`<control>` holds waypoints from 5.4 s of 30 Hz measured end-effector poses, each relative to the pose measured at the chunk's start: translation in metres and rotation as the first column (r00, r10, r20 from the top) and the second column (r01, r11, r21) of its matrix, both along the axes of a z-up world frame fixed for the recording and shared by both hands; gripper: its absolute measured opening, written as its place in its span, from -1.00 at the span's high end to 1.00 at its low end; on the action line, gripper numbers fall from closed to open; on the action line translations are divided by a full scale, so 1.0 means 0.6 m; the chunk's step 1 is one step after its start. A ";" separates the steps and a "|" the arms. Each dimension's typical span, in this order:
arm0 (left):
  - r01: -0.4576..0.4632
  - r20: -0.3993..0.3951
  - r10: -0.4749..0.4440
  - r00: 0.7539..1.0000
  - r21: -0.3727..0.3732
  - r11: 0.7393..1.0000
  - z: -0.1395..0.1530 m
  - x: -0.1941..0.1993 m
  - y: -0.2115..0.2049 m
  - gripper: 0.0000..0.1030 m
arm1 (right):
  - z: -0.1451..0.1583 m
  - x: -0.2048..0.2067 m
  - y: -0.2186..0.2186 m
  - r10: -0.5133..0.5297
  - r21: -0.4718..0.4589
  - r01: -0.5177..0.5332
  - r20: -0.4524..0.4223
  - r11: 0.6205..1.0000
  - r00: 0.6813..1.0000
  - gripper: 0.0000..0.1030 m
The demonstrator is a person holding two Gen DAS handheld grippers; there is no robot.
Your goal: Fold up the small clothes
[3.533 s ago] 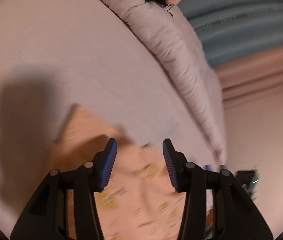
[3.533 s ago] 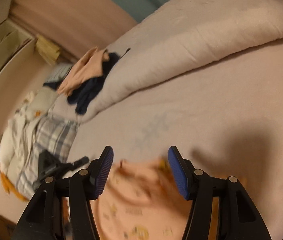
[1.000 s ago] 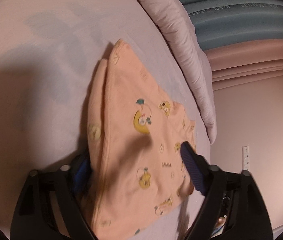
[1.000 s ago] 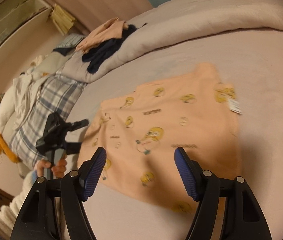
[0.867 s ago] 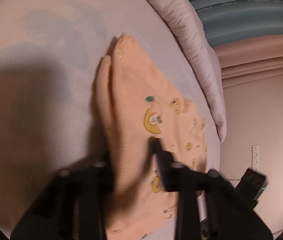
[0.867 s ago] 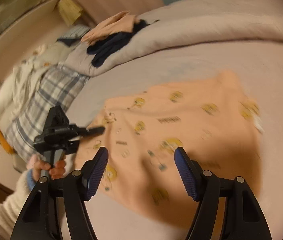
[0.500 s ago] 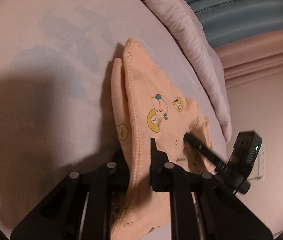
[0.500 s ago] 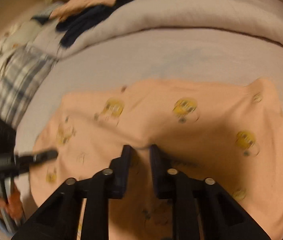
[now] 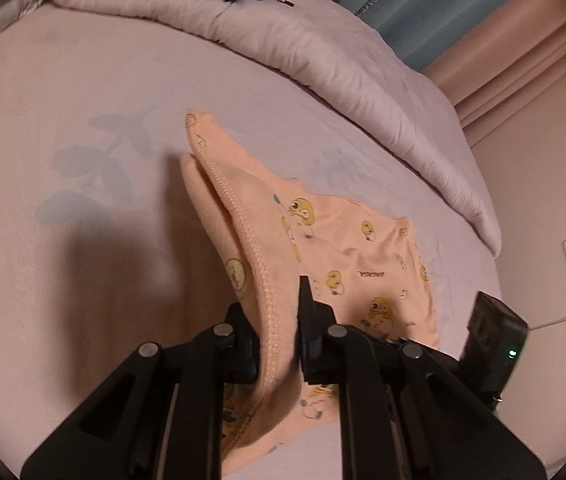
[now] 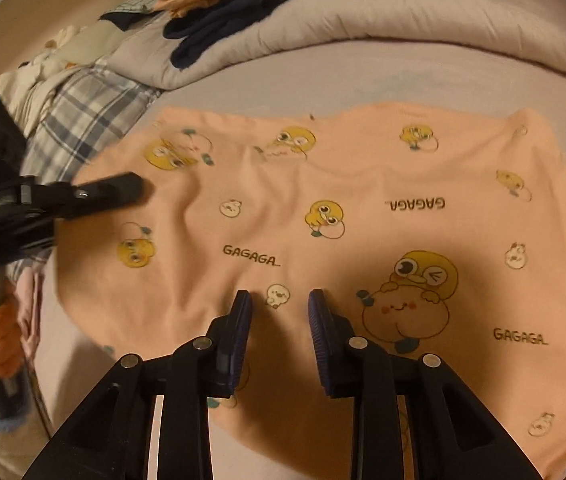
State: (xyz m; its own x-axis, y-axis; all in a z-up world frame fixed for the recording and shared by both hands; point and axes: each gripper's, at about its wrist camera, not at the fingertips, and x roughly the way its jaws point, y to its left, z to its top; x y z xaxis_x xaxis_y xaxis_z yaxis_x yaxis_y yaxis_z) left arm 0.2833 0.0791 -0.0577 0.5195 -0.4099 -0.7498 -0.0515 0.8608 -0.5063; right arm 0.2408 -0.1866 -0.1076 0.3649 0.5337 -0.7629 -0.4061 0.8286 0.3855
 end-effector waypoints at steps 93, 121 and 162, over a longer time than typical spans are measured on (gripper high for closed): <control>0.229 0.049 -0.224 0.973 -0.175 0.958 -0.054 -0.085 -0.154 -0.02 | -0.030 0.142 -0.261 -0.296 0.384 0.343 -0.176 0.857 0.939 0.19; 0.298 -0.035 -0.302 0.953 -0.089 0.950 -0.102 -0.061 -0.238 -0.02 | 0.056 -0.057 -0.115 0.068 -0.031 -0.063 0.228 0.998 0.971 0.37; 0.200 -0.048 -0.203 0.978 -0.060 0.978 -0.112 -0.066 -0.179 -0.39 | -0.035 -0.035 -0.238 -0.209 0.258 0.237 -0.132 0.936 0.969 -0.33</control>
